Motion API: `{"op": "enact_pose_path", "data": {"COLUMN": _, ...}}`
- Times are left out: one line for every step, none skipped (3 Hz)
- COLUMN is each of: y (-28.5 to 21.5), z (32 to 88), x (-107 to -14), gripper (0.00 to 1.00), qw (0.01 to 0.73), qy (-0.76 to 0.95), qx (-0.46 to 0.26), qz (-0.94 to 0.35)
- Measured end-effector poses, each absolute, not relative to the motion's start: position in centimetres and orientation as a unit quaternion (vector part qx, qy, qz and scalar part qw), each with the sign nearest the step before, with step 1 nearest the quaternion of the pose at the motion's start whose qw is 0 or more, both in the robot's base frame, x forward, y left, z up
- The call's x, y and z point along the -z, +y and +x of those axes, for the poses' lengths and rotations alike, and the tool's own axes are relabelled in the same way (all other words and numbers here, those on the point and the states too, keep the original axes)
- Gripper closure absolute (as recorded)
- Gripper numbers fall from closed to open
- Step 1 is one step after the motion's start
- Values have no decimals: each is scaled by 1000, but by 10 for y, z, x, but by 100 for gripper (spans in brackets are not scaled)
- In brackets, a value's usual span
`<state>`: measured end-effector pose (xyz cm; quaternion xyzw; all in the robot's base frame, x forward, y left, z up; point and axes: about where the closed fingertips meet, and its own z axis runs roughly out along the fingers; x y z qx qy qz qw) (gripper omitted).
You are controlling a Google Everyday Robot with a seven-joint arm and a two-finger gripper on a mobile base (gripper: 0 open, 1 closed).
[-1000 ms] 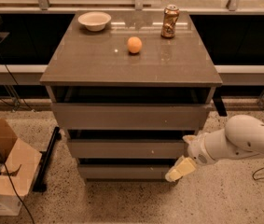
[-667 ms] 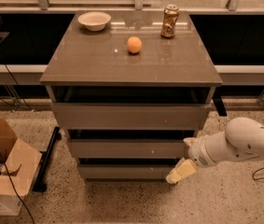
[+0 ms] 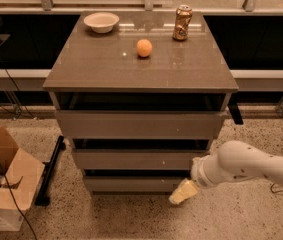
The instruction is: Open bottom drawer
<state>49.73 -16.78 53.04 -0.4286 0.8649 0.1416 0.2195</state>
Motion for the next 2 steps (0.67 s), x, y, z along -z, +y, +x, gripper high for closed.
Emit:
{"op": "enact_pose_path", "data": {"y": -168, "z": 501, "x": -483, "gripper": 0, "qw": 219, "qy": 878, "qx": -131, "qz": -405}}
{"op": "enact_pose_path", "data": {"y": -162, "z": 504, "x": -441, "gripper": 0, "qw": 232, "qy": 883, "qx": -163, "qz": -375}}
